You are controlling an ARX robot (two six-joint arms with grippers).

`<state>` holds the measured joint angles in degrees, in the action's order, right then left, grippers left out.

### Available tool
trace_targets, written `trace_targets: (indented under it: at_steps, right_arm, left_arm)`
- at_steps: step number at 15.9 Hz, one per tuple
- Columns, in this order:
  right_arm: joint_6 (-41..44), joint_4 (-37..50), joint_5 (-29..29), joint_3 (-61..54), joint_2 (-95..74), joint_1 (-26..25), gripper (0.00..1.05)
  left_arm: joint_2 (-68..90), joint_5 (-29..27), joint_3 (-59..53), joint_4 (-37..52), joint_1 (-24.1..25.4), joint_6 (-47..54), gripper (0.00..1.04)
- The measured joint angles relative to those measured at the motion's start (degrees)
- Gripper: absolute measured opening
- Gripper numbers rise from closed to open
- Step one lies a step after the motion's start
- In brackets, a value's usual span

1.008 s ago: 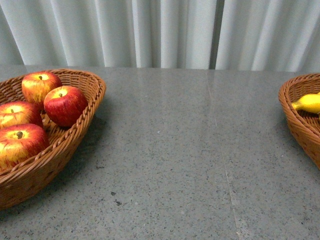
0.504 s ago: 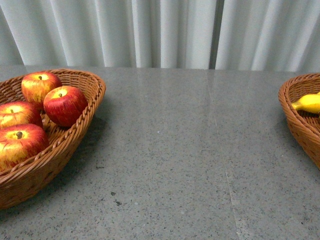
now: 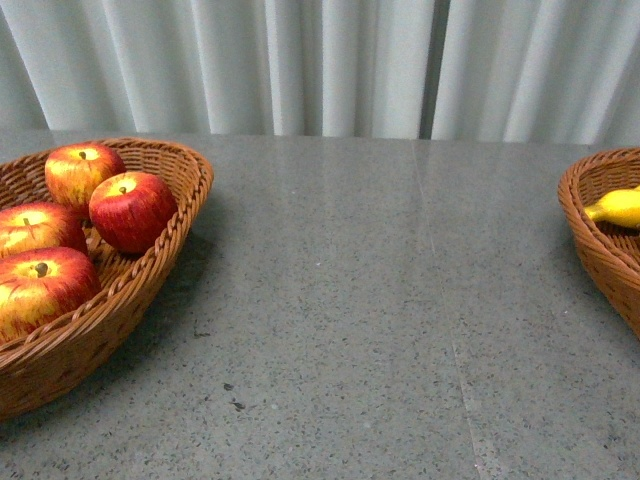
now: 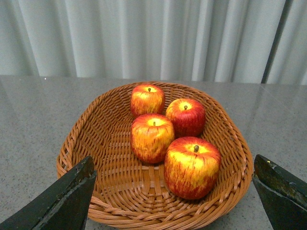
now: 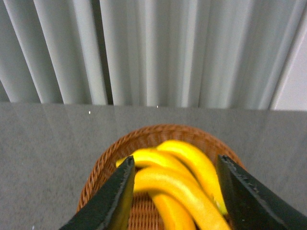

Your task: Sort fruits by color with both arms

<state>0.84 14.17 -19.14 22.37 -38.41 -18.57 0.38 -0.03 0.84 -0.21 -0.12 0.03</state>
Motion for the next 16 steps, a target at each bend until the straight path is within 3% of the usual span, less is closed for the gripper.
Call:
trace_targets:
  at_steps: [2,9,12,14,16]
  right_arm:
    - [0.0,-4.0,2.6,-8.4,11.7,1.8,0.29]
    - [0.0,-5.3,6.4,-14.6,21.4,6.3,0.01]
    - [-0.2,-6.1,10.8,-16.7,24.6,10.5,0.02]
    - [-0.3,-7.0,18.1,-18.0,27.0,18.1,0.02]
    - [-0.3,-14.4,19.0,-18.8,32.6,18.7,0.02]
  left_arm:
    - [0.0,0.0,0.0,0.0,0.0,0.0,0.98]
    - [0.0,0.0,0.0,0.0,0.0,0.0,0.98]
    - [0.0,0.0,0.0,0.0,0.0,0.0,0.98]
    - [0.0,0.0,0.0,0.0,0.0,0.0,0.98]
    - [0.0,0.0,0.0,0.0,0.0,0.0,0.98]
